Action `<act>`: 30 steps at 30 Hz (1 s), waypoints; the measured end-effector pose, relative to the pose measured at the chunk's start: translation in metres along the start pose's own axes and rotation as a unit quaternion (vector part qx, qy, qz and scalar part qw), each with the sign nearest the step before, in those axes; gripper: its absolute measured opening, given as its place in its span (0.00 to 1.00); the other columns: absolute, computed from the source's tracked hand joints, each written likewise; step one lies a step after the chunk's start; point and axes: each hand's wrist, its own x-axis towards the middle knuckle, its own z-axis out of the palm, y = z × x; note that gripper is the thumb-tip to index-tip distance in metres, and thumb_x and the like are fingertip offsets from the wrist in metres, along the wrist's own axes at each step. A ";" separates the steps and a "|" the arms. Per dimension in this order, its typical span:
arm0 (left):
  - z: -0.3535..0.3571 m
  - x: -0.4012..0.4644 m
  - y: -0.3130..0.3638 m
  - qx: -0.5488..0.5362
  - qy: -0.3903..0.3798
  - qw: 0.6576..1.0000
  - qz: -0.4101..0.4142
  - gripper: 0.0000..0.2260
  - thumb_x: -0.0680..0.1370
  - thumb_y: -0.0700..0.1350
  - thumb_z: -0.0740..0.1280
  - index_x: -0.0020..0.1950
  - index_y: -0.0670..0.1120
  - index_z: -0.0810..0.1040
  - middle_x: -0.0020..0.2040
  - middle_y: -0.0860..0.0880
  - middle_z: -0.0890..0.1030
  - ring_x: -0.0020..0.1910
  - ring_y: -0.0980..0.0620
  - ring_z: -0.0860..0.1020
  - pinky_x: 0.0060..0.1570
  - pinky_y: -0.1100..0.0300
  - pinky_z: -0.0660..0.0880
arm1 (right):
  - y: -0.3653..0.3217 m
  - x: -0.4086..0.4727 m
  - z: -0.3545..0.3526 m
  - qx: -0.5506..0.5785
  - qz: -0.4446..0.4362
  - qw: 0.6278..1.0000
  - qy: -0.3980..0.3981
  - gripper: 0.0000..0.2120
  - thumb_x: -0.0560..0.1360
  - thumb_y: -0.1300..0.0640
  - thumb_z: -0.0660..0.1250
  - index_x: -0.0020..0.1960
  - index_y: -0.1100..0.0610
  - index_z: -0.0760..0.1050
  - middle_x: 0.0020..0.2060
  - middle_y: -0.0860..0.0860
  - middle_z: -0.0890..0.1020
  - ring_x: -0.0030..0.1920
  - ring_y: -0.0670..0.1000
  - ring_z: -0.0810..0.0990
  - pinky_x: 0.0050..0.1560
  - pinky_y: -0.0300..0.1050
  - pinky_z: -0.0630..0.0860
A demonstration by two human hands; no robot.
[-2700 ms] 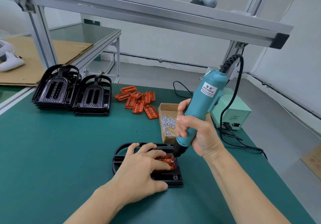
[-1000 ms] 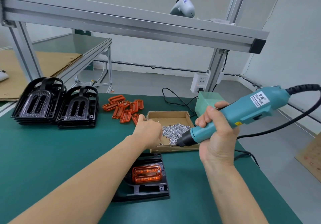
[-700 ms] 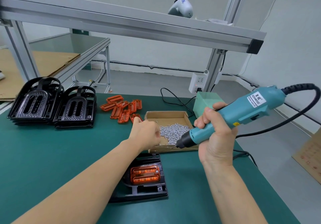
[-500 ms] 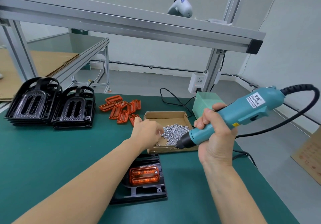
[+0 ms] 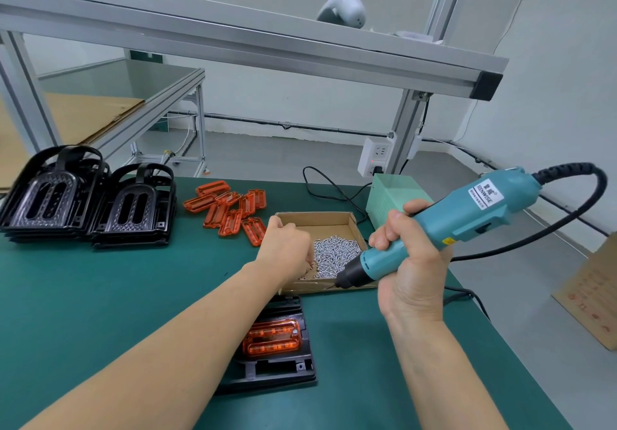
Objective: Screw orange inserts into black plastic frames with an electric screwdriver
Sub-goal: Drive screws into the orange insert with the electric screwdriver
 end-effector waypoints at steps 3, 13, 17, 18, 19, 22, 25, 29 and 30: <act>-0.002 0.000 0.002 0.013 -0.011 1.000 0.022 0.05 0.76 0.47 0.67 0.48 0.53 0.83 0.47 0.53 0.82 0.53 0.50 0.72 0.58 0.52 0.58 | 0.001 0.000 0.000 -0.002 0.000 1.000 -0.003 0.09 0.67 0.66 0.65 0.41 0.54 0.71 0.23 0.48 0.69 0.23 0.48 0.68 0.30 0.40 0.70; -0.001 0.000 0.000 -0.050 -0.026 0.997 0.046 0.06 0.75 0.47 0.66 0.40 0.54 0.80 0.43 0.56 0.79 0.53 0.51 0.72 0.59 0.50 0.58 | 0.000 -0.001 -0.003 -0.004 0.001 1.000 -0.007 0.09 0.67 0.67 0.65 0.40 0.53 0.72 0.22 0.48 0.69 0.23 0.48 0.68 0.30 0.40 0.71; 0.002 0.000 0.001 -0.095 -0.026 0.995 0.029 0.05 0.74 0.52 0.68 0.44 0.54 0.83 0.45 0.55 0.82 0.53 0.51 0.71 0.58 0.51 0.58 | 0.000 -0.001 -0.004 -0.005 0.005 1.000 -0.006 0.10 0.67 0.67 0.65 0.40 0.53 0.71 0.23 0.47 0.70 0.23 0.48 0.69 0.30 0.40 0.71; 0.002 0.000 0.002 -0.099 -0.027 0.994 0.028 0.05 0.74 0.52 0.68 0.44 0.54 0.83 0.45 0.55 0.82 0.54 0.51 0.71 0.58 0.51 0.57 | 0.001 -0.001 -0.004 -0.006 0.007 1.000 -0.006 0.10 0.67 0.67 0.65 0.40 0.54 0.71 0.23 0.47 0.69 0.23 0.48 0.69 0.30 0.40 0.71; 0.001 0.000 0.003 -0.103 -0.029 0.994 0.026 0.05 0.74 0.51 0.69 0.44 0.54 0.83 0.45 0.55 0.82 0.54 0.51 0.71 0.58 0.51 0.57 | 0.002 -0.001 -0.004 -0.006 0.009 1.000 -0.006 0.09 0.67 0.67 0.65 0.40 0.54 0.71 0.23 0.47 0.69 0.23 0.48 0.68 0.30 0.40 0.71; 0.000 0.001 0.006 -0.121 -0.037 0.992 0.012 0.03 0.74 0.49 0.70 0.44 0.53 0.84 0.45 0.55 0.81 0.53 0.51 0.71 0.58 0.51 0.57 | 0.004 -0.001 -0.003 -0.010 0.015 1.000 -0.008 0.09 0.67 0.66 0.66 0.41 0.54 0.71 0.24 0.48 0.69 0.24 0.49 0.68 0.30 0.41 0.70; -0.002 0.003 0.008 -0.141 -0.070 0.987 -0.005 0.03 0.75 0.46 0.69 0.42 0.51 0.81 0.45 0.54 0.81 0.54 0.50 0.72 0.59 0.50 0.57 | 0.004 -0.002 -0.002 -0.009 0.015 1.000 -0.009 0.09 0.67 0.67 0.65 0.41 0.54 0.71 0.23 0.48 0.69 0.23 0.48 0.68 0.30 0.41 0.71; 0.001 0.000 0.007 -0.139 -0.069 0.988 0.005 0.06 0.76 0.43 0.64 0.41 0.52 0.76 0.46 0.53 0.79 0.55 0.49 0.70 0.56 0.52 0.57 | 0.002 -0.002 -0.001 -0.009 0.010 1.000 -0.005 0.10 0.67 0.68 0.65 0.40 0.54 0.71 0.23 0.47 0.69 0.23 0.48 0.68 0.30 0.40 0.70; 0.000 -0.002 0.007 -0.155 -0.047 0.987 0.000 0.06 0.77 0.43 0.63 0.42 0.52 0.77 0.45 0.53 0.79 0.54 0.50 0.71 0.56 0.52 0.57 | 0.001 -0.002 -0.001 -0.009 0.010 1.000 -0.004 0.10 0.67 0.68 0.65 0.40 0.53 0.71 0.23 0.47 0.69 0.23 0.48 0.68 0.30 0.40 0.70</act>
